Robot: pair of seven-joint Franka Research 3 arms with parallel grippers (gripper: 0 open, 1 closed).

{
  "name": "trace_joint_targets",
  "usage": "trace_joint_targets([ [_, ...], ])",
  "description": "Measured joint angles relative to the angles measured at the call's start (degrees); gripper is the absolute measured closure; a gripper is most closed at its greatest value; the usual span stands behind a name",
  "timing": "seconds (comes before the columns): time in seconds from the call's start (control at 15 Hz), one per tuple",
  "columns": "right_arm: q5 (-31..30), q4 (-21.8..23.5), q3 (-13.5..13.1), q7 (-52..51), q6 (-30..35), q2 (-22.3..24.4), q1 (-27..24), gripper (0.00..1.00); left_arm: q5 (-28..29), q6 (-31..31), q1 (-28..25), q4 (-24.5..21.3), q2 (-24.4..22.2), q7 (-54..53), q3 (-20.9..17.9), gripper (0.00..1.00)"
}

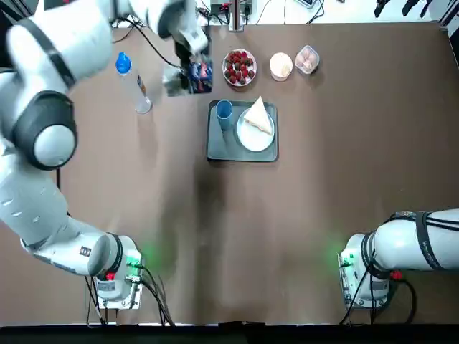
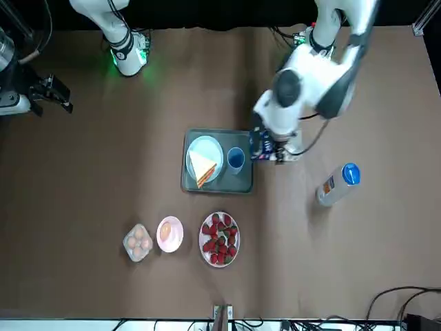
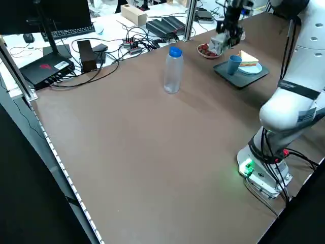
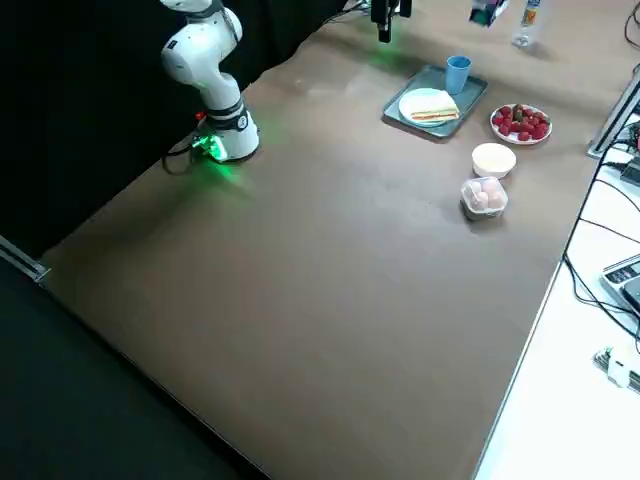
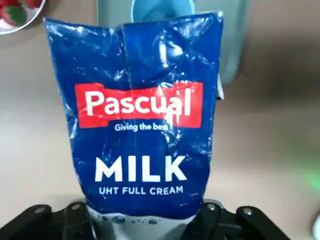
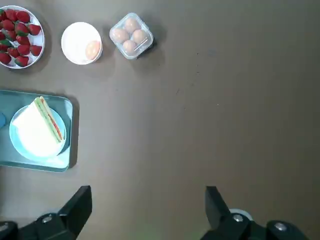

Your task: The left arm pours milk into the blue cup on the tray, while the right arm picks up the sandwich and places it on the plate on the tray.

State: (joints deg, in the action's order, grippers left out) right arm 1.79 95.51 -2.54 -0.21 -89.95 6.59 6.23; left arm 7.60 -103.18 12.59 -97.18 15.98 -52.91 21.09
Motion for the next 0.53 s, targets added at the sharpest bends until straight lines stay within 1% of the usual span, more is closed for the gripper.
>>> trace_joint_targets([
  [0.2, -0.03, 0.00, -0.36, 0.00, -0.01, 0.00, -0.48, 0.00, -8.85, 9.31, -11.35, 2.70, -6.04, -7.62, 3.34, 0.41],
  [0.33, -0.03, 0.00, -0.49, 0.00, -0.01, 0.00, -0.77, 0.00, -14.49, 16.21, -17.98, 5.08, -8.99, -12.21, 4.01, 0.40],
  [0.53, -0.03, 0.00, -0.57, 0.00, -0.03, 0.00, -1.24, 0.00, -26.02, 23.77, -29.76, 7.48, -12.89, -23.10, 4.20, 0.40],
])
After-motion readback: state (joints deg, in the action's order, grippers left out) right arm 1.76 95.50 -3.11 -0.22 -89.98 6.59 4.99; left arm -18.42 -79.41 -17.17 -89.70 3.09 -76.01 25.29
